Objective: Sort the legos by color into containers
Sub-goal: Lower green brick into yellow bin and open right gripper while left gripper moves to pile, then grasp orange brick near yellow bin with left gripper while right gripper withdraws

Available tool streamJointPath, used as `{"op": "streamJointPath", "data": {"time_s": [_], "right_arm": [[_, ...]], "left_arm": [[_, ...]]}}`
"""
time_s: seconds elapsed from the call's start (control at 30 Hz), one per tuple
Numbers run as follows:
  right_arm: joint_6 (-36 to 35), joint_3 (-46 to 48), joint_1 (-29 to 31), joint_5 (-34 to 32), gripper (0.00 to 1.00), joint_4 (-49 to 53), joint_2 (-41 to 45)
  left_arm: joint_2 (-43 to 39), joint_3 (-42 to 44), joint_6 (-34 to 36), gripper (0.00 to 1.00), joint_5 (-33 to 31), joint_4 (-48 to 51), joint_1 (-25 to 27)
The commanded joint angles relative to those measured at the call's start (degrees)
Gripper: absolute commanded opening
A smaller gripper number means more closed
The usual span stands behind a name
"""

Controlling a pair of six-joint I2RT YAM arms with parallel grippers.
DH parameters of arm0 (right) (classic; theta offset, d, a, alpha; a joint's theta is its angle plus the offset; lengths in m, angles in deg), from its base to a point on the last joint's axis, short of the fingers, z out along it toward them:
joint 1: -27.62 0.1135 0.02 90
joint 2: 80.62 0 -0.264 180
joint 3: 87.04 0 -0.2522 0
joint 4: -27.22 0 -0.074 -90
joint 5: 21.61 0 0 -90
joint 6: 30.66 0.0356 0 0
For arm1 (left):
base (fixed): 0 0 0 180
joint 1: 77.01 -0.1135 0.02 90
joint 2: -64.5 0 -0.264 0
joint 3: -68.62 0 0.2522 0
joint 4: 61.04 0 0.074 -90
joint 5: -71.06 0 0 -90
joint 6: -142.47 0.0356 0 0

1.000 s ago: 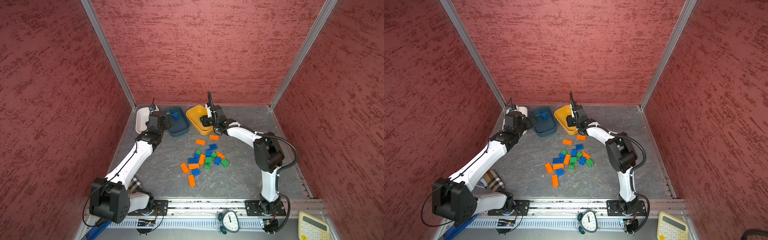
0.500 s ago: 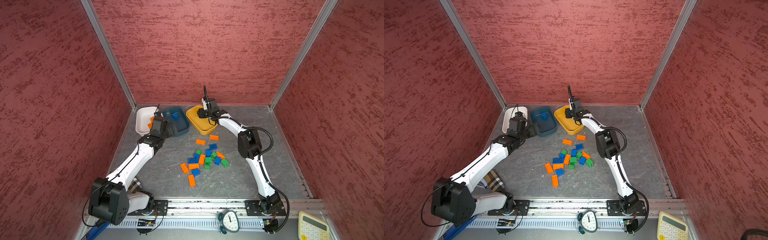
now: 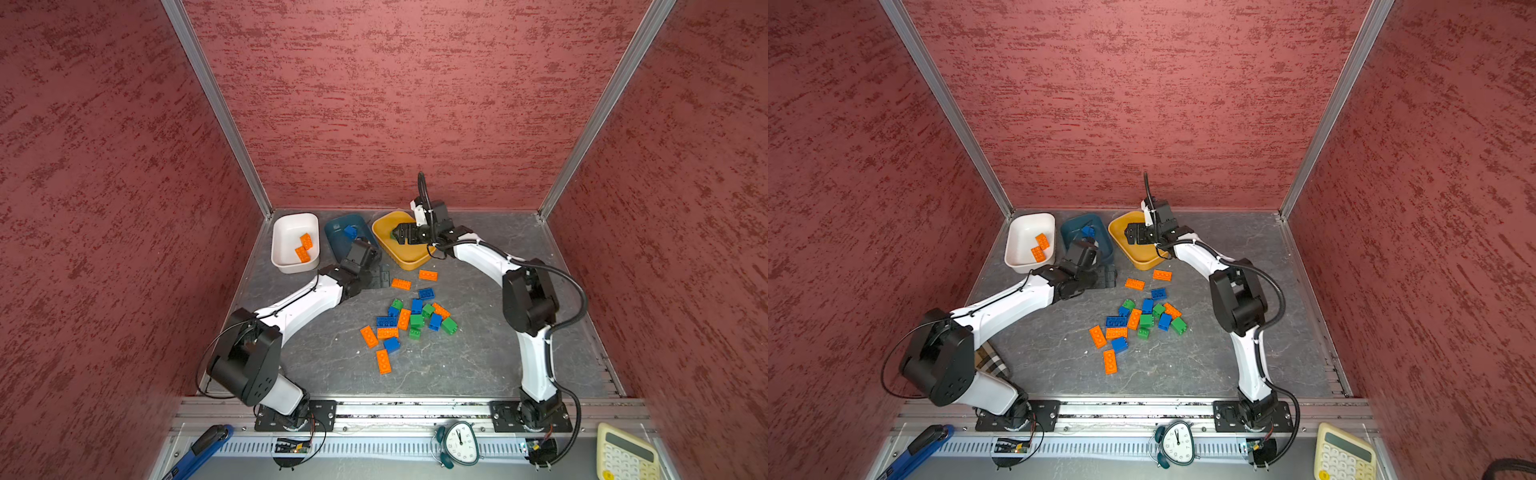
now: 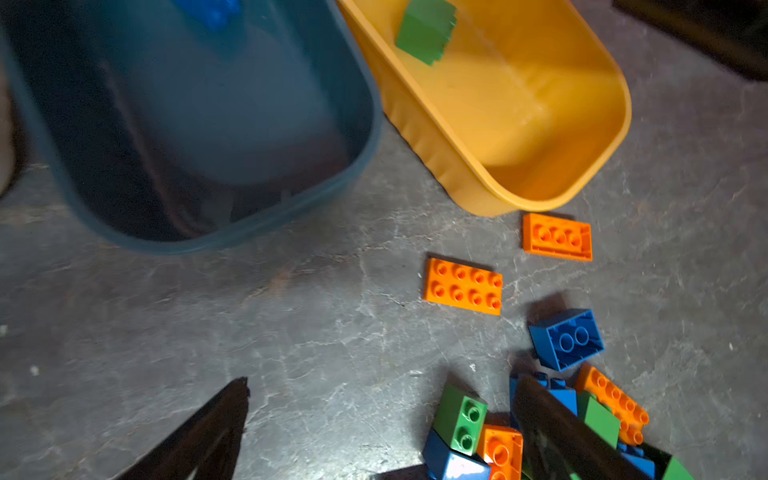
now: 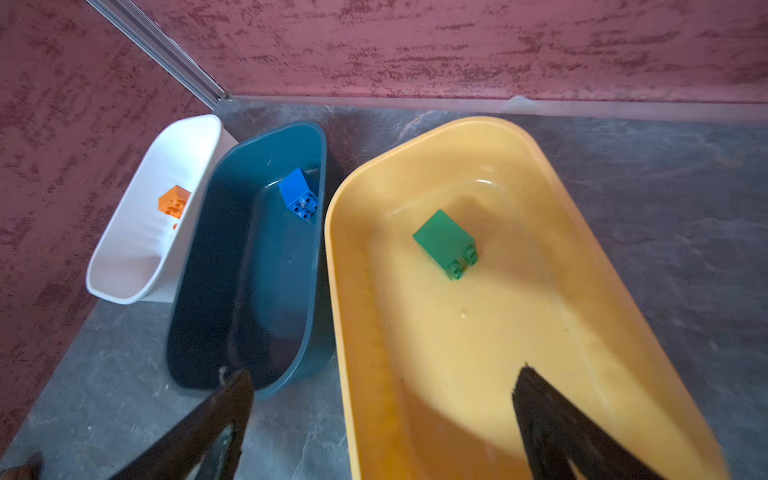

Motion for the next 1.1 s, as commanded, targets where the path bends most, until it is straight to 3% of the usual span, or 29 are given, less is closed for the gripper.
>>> {"op": "streamJointPath", "data": {"time_s": [0.0,0.1,0.23,0.33,0.5,0.63,0.8,1.07], "right_arm": [[5.5,9.2,0.0,-6.3,0.99,-10.2,7.9],[13.9,19.5,-0.2,-17.2,0.99,-11.9,14.8],[20.8,33.4,-1.1,-22.2,0.99,-18.3,23.4],[21.3,39.7,-1.4,-23.8,0.99,-21.1,27.4],[20.2,43.5,-1.5,-32.5,0.99,-13.7,32.6],[17.7,46.4,-1.7,-32.4,0.99,-13.5,36.8],[17.0,48.1,-1.7,-33.9,0.99,-14.2,39.5],[16.8,48.9,-1.7,-34.5,0.99,-15.3,41.0]], "left_arm": [[3.3,-2.9,2.5,0.99,2.3,1.9,2.1],[7.3,-4.9,3.4,1.00,5.0,2.4,3.1],[13.1,-9.1,5.7,0.98,7.4,4.6,4.2],[17.2,-12.6,6.6,0.95,5.3,6.6,5.0],[22.9,-17.5,5.9,0.92,-0.2,9.1,6.4],[27.4,-21.5,5.8,0.90,-5.4,10.6,7.5],[32.0,-25.1,5.6,0.89,-5.4,10.9,7.5],[35.1,-26.6,4.3,0.72,-3.1,10.5,7.7]]}}
